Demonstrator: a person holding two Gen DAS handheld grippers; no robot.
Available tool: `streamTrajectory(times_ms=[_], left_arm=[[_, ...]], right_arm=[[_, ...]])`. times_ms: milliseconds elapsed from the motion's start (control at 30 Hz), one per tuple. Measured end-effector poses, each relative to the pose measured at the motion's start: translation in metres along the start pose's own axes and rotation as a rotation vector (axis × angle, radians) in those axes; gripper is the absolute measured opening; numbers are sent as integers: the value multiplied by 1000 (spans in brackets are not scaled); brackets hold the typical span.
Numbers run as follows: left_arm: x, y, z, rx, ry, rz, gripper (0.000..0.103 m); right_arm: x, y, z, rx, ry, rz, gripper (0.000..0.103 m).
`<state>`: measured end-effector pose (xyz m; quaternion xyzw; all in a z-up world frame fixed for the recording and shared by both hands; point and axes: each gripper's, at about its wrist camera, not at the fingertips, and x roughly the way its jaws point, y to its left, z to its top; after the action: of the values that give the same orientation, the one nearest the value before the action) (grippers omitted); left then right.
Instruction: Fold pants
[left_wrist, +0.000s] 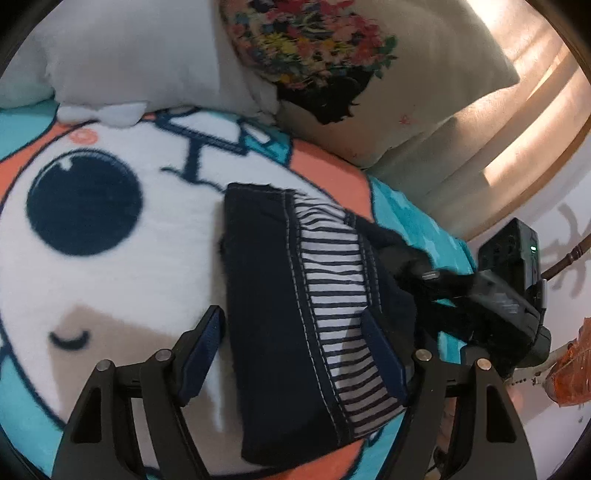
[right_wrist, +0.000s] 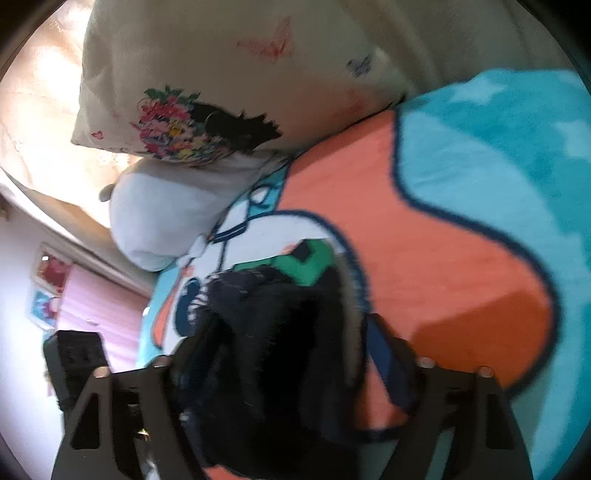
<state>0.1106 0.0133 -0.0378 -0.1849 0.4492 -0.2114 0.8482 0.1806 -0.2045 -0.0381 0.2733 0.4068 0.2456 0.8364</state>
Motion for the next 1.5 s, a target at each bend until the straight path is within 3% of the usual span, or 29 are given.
streamTrajectory(times_ms=[33,67,100,267,600,767,900,1100,1333,1500], left_arm=[[0,-4,1,9,0,-9,56],[-1,-8,2,19,-1,-11,51],[-3,-13,4,27,-10,-6,51],[0,-23,29,42,-28,4,51],[29,-14,51,59,-21,113,51],[32,-15,56,80,-28,141,53],[18,-17,49,91,-38,175,54],[-21,-27,22,137,-133,277,62],[-60,-43,-20,205,-269,428,68],[-88,-55,-43,241,-406,516,84]], right_arm=[[2,2,0,2,10,5,57],[2,5,0,-12,4,-8,53],[1,8,1,-23,3,-3,48],[-10,24,17,-67,-27,17,46],[17,24,53,-116,-29,-81,46],[24,12,57,-92,-50,-119,62],[3,13,55,-80,-97,-117,70],[-47,27,29,-125,-213,-168,76],[-63,31,-19,-157,-243,-264,77],[-63,41,-50,-206,-262,-344,77]])
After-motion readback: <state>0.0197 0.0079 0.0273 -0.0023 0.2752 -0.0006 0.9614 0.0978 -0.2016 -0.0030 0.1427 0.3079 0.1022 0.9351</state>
